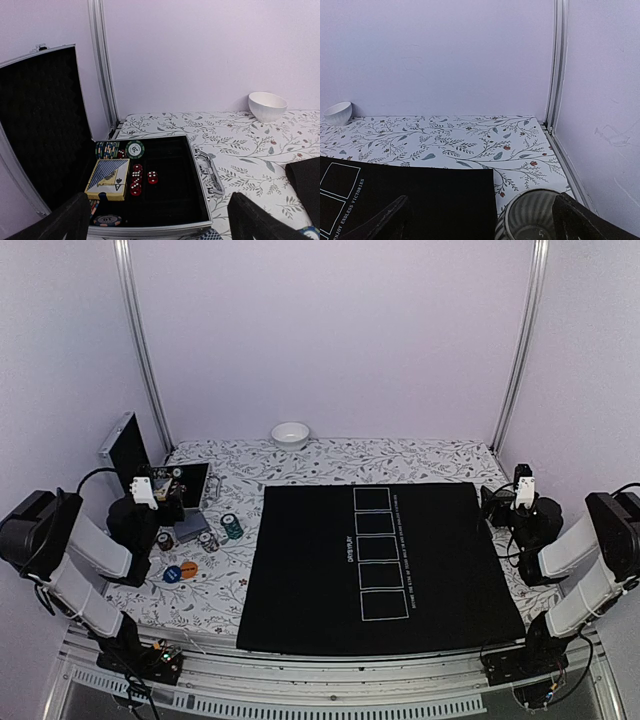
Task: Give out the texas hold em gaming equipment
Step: Pick up the dealer button from the center of the board.
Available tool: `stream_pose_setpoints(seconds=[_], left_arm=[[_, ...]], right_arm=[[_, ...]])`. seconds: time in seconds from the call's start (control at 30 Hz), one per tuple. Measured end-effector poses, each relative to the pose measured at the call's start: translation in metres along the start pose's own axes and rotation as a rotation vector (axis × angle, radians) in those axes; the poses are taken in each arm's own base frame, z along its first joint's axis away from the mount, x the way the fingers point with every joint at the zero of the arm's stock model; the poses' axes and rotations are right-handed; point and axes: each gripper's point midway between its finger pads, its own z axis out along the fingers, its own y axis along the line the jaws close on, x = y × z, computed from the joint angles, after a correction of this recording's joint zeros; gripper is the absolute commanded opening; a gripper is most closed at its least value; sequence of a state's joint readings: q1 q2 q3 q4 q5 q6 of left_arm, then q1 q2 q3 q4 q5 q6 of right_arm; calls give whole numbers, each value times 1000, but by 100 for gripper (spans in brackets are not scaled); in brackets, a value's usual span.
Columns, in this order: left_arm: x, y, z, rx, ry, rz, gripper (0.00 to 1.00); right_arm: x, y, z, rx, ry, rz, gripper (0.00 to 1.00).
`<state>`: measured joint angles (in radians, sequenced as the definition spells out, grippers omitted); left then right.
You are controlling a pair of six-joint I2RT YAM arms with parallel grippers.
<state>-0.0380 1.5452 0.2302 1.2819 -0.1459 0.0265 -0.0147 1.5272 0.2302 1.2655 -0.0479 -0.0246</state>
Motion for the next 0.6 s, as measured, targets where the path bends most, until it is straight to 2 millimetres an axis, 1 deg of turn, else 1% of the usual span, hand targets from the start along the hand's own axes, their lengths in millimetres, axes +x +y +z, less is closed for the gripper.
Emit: stream_pose_setpoints(seconds=[0.27,0.37,0.4,0.43,0.5,0.57,0.6], left_arm=[[0,0,0,-1,0,0,98],[-2,7,0,-40,21,-7,98],[-11,14,-1,-75,19,-18,98],[-24,19,-1,-103,1,-32,98],[-65,31,-2,-154,-67,-71,98],[-112,39,-1,-183,-111,-124,97],[-132,41,-2,-188,-128,-154,94]], right_arm=[[0,1,0,-6,-1,0,99],[-1,2,1,-13,15,-2,99],[-6,1,2,-9,19,-1,99],[-17,0,3,-3,7,0,99],[-48,-1,1,6,-55,1,99],[-91,0,-4,-6,-145,9,99],[-113,3,-7,-21,-186,17,99]])
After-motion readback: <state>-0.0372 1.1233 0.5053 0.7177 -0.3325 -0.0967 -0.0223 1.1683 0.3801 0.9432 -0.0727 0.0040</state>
